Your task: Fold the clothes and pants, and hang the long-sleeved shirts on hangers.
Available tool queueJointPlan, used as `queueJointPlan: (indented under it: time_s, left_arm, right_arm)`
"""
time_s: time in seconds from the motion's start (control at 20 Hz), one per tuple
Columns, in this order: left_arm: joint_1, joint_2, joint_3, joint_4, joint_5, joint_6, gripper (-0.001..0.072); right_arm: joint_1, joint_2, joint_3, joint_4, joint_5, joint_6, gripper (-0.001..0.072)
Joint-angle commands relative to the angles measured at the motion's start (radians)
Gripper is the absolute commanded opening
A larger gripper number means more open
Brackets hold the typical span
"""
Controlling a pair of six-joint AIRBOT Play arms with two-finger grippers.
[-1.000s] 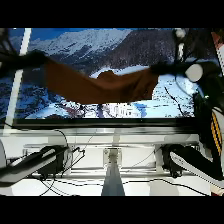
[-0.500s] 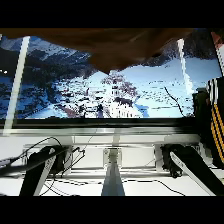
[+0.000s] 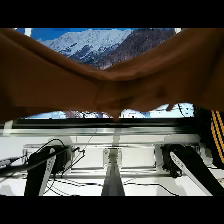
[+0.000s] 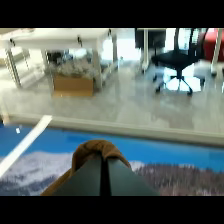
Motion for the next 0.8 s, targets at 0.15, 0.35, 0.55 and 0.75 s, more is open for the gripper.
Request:
queueJointPlan:
  time_s: [0.15, 0.35, 0.55, 0.75]
  left_arm:
    - [-0.046, -0.404, -0.251, -0.170, 0.025, -0.060, 0.0014]
    - [-0.166, -0.769, -0.259, -0.250, 0.257, 0.041, 0.0015]
    - [-0.213, -0.929, -0.259, -0.415, 0.520, 0.145, 0.0022]
    - [-0.159, -0.891, -0.256, -0.401, 0.530, 0.259, 0.0694]
  right_arm:
    - [0.000, -0.523, -0.003, -0.014, -0.086, 0.000, 0.0012]
    - [0.000, -0.830, -0.003, -0.010, -0.249, 0.002, 0.0012]
    - [0.000, -0.937, -0.003, -0.011, -0.310, 0.016, 0.0063]
    - [-0.024, -0.924, 0.015, -0.018, -0.259, 0.016, 0.0484]
